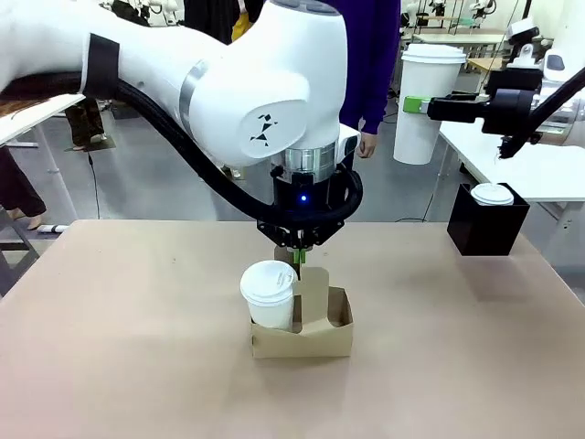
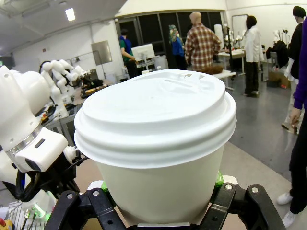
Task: Pour a drink into a cup and package it in a carrier.
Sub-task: Position the Cup Carrier in the center of the table, then insert the held 600 ml Paper Cup into the Cup Carrier.
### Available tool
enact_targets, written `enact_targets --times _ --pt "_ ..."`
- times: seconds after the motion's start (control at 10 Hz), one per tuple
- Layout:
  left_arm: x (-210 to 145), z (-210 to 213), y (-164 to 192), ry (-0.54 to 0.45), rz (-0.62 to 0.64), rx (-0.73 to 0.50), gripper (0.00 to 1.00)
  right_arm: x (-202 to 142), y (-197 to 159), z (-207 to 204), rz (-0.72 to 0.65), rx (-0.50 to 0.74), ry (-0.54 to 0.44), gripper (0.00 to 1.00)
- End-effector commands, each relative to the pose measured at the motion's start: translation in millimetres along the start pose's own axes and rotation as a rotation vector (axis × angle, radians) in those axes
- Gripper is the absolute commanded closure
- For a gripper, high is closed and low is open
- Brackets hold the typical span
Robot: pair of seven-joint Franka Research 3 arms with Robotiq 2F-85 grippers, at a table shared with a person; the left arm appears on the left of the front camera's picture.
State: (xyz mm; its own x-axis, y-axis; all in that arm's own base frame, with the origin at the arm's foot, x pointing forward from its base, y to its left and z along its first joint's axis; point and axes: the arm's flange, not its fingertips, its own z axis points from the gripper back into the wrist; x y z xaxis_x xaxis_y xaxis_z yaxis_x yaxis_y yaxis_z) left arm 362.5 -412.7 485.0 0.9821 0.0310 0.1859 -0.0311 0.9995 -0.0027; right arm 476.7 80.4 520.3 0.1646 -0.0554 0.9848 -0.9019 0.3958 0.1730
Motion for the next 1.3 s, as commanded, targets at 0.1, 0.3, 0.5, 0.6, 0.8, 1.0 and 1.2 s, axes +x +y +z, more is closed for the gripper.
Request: enact_targets --times 0.1,0.3,0.5,0.6,0.8,1.0,1.2 --pt "0 0 0 0.0 0.0 0.0 0.98 4 2 -2 0.007 0.003 -0.003 0.2" --pt "0 0 0 0.0 0.0 0.0 0.98 4 2 -2 0.007 0.003 -0.003 0.2" --pt "1 4 -1 -0.003 0.0 -0.002 0.98 4 2 -2 0.007 0.003 -0.003 0.2" --pt "1 10 10 -0.036 -0.057 -0.021 0.39 4 2 -2 0.007 0.003 -0.003 0.2" --pt "6 29 27 -0.004 -0.087 -0.065 0.0 4 2 -2 0.007 0.003 -0.003 0.2" --pt "6 55 44 0.014 -0.145 -0.106 0.0 -11 -6 -6 -0.008 0.066 0.035 0.2" --pt "1 85 66 0.025 -0.247 -0.145 0.0 -40 -18 -14 -0.007 0.235 0.018 0.2"
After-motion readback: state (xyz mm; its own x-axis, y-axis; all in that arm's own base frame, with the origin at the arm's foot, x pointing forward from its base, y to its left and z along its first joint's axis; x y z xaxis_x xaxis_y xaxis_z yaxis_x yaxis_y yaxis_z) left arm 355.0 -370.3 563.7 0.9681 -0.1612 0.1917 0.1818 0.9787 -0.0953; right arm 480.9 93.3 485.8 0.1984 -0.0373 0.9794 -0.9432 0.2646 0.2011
